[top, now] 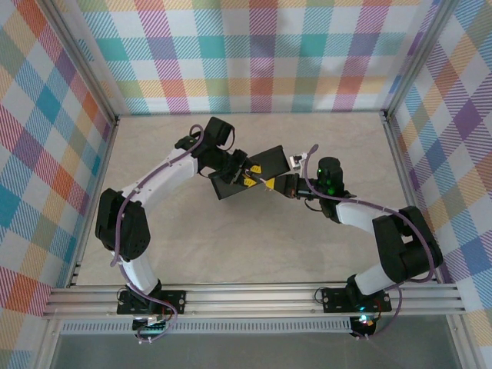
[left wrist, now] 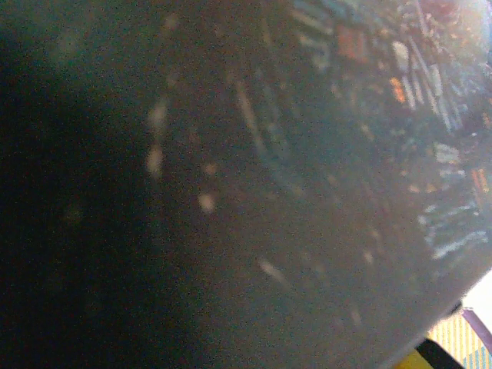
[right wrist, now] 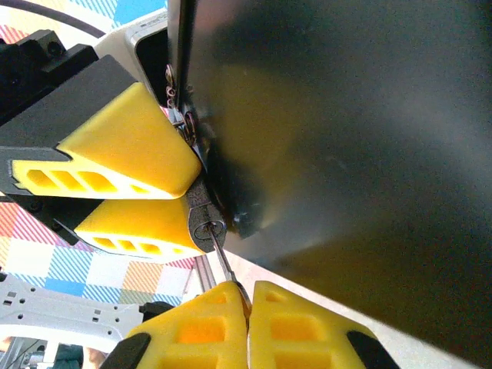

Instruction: Unlock a padlock with a key

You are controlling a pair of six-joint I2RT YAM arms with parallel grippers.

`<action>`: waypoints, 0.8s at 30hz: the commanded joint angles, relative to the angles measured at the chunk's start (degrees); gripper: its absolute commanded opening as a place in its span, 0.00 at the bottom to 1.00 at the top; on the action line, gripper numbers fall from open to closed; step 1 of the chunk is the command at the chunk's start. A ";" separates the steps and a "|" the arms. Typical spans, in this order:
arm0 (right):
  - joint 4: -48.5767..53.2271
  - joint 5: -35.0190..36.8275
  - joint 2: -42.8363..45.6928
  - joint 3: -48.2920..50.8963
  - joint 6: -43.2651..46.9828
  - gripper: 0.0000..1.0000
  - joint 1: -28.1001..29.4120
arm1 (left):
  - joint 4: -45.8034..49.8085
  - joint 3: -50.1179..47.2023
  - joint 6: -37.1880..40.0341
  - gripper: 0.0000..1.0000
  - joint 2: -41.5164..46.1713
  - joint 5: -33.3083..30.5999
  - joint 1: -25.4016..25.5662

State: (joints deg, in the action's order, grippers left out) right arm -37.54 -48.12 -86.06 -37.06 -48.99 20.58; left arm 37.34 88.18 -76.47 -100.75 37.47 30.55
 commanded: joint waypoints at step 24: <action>13.50 4.53 -0.49 -10.67 2.70 0.08 4.73 | -1.94 1.29 3.64 0.04 4.10 4.90 -0.04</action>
State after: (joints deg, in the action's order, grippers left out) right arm -24.18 -44.66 -86.21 -44.31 -48.12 23.16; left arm 37.91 87.88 -75.16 -99.79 35.88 29.19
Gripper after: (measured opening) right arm 0.081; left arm 0.285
